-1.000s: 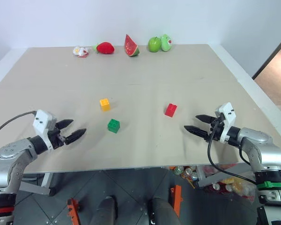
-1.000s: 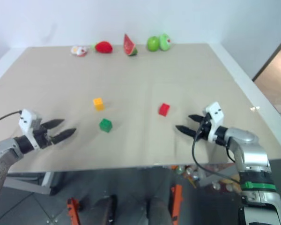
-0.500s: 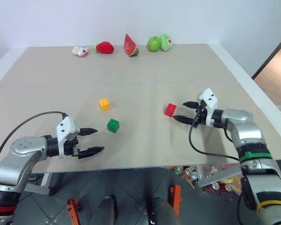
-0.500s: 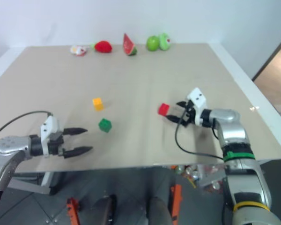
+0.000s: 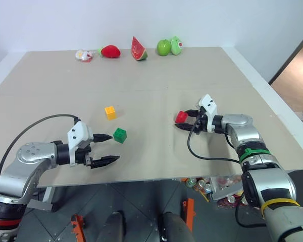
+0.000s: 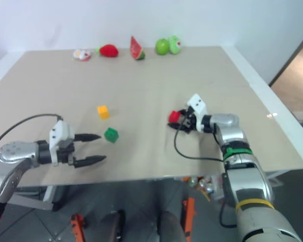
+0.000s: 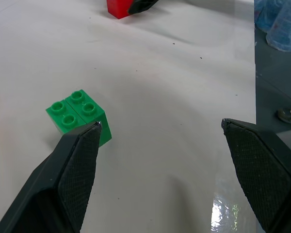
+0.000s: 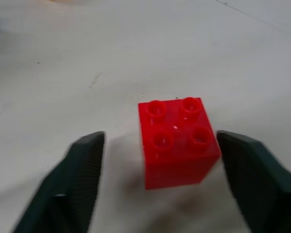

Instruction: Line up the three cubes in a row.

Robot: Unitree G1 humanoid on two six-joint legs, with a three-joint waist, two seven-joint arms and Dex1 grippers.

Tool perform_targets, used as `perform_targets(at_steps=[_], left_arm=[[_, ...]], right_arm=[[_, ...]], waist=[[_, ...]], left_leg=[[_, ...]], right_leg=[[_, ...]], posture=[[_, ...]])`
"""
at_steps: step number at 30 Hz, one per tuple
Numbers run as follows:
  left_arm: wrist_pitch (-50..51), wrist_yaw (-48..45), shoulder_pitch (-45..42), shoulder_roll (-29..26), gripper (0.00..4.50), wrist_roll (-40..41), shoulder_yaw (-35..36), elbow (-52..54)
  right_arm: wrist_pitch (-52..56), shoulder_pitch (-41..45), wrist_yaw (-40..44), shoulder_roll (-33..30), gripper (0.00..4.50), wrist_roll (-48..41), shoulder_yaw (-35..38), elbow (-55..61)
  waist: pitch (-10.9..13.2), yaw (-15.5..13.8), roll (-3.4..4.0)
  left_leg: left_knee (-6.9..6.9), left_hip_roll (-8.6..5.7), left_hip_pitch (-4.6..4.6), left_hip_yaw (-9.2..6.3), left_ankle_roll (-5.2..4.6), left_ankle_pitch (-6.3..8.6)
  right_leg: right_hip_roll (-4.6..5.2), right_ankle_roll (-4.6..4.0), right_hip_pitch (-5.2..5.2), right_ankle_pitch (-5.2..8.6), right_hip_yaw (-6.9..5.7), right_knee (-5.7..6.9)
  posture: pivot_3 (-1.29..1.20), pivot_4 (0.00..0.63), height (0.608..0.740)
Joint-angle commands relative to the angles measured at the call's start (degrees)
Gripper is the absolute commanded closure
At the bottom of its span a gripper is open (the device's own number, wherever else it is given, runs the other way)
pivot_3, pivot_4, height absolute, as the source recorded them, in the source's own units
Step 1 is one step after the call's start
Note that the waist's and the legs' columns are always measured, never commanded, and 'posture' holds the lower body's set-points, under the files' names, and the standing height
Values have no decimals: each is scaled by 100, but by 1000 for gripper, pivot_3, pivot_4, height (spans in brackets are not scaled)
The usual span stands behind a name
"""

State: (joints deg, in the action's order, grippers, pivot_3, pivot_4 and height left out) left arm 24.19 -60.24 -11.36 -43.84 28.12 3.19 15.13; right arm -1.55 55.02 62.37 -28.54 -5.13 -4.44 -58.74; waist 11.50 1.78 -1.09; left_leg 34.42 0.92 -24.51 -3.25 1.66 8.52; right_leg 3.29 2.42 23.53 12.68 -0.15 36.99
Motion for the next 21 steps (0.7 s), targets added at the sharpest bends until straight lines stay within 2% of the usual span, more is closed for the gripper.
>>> perform_targets(at_steps=[1,4,7,11,14,21], left_arm=[[44,137,75,25,382,149,219,279],[96,197,118,7,382,215,234,355],[176,198,140,-39,382,301,269,413],[301,-26,75,-215,382,388,210,442],[351,-162,-43,-297,382,413,112,403],[456,-247,-267,-214,382,495,35,232]], right_arm=[[-174,187,108,5,2132,26,112,-96],[-223,189,191,-35,3207,69,103,-129],[-144,212,236,-123,3259,95,133,-108],[29,-23,1479,-561,3259,-57,56,353],[-34,-216,2099,-813,3259,-16,-36,652],[-288,-295,2509,-789,3259,168,-281,763]], waist=[[0,0,0],[0,7,0],[0,10,0],[1,-5,1],[1,-8,1],[1,75,1]], left_leg=[[0,0,0,0,0,0],[0,0,0,1,0,0],[0,2,3,1,0,0],[1,0,2,1,1,-1],[2,0,2,2,1,-1],[1,10,17,10,2,-1]], right_leg=[[0,0,0,0,1,0],[-1,0,0,-2,3,0],[-3,-2,0,-3,3,2],[-3,-2,-1,-3,3,2],[-2,0,-2,-1,4,1],[-9,-9,-5,-8,9,4]], posture=[[0,150,740],[0,150,740],[0,150,740],[0,150,740],[0,150,740],[0,150,740]])
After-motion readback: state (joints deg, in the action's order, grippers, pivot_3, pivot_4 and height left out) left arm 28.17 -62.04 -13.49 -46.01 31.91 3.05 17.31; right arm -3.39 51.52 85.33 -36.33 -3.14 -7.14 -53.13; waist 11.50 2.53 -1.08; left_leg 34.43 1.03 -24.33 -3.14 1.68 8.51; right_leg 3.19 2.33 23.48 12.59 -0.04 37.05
